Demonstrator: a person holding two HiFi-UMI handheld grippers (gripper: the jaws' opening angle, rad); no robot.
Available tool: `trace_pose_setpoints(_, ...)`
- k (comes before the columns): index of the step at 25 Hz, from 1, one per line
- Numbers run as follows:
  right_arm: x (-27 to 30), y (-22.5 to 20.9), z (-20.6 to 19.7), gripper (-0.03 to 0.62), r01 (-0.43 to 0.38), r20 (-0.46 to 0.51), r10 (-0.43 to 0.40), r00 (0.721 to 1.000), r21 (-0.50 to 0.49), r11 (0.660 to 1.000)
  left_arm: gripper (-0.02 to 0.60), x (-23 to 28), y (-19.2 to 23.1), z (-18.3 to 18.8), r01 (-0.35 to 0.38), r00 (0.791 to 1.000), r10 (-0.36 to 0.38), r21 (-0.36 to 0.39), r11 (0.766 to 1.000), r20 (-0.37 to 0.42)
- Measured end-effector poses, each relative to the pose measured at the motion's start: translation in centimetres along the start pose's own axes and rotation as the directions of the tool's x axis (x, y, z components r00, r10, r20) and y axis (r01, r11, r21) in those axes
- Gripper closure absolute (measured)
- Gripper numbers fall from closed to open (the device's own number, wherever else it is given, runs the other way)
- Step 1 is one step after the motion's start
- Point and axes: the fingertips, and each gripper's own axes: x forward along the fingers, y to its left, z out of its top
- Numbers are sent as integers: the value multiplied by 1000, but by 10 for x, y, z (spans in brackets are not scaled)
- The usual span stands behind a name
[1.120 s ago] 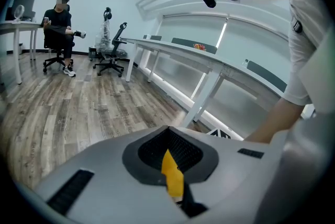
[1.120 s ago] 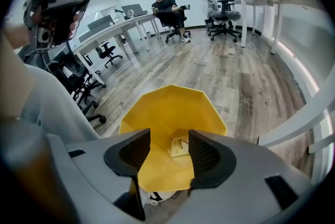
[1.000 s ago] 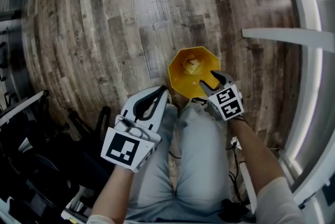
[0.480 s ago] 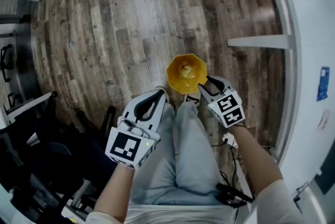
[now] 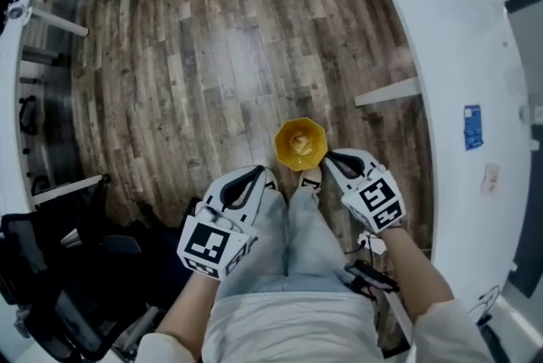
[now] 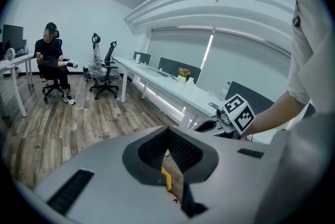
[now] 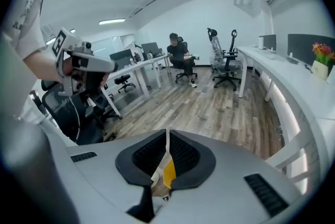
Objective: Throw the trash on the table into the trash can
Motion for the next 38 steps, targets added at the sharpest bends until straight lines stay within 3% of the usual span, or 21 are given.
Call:
trace_pose_setpoints(5, -57, 35, 60, 557, -4, 82, -4, 997, 86, 996, 578, -39, -15, 29, 0, 1000, 0, 26, 1000, 16)
trace_pose_setpoints(9, -86, 52, 95, 560, 16, 156, -28, 987, 79, 997, 578, -58, -26, 48, -8, 1000, 8, 45, 999, 10)
trace_pose_setpoints(18, -120, 64, 157, 562, 30, 264, -54, 963, 93, 995, 578, -64, -50, 86, 89, 987, -93, 37, 995, 128)
trace_pose_setpoints(23, -131, 68, 162, 562, 46, 287, -70, 955, 90, 995, 578, -66, -60, 96, 126, 985, -135, 81, 989, 111)
trace_pose_setpoints(32, -137, 68, 154, 562, 50, 295, -84, 952, 118, 992, 581, -67, -63, 94, 130, 986, -136, 58, 990, 97)
trace_pose_setpoints(36, -137, 68, 153, 562, 44, 300, -79, 951, 123, 991, 580, -65, -62, 95, 153, 984, -153, 13, 988, 94)
trace_pose_setpoints(38, -137, 69, 152, 562, 42, 299, -78, 951, 125, 991, 580, -65, -65, 96, 163, 981, -166, 31, 986, 102)
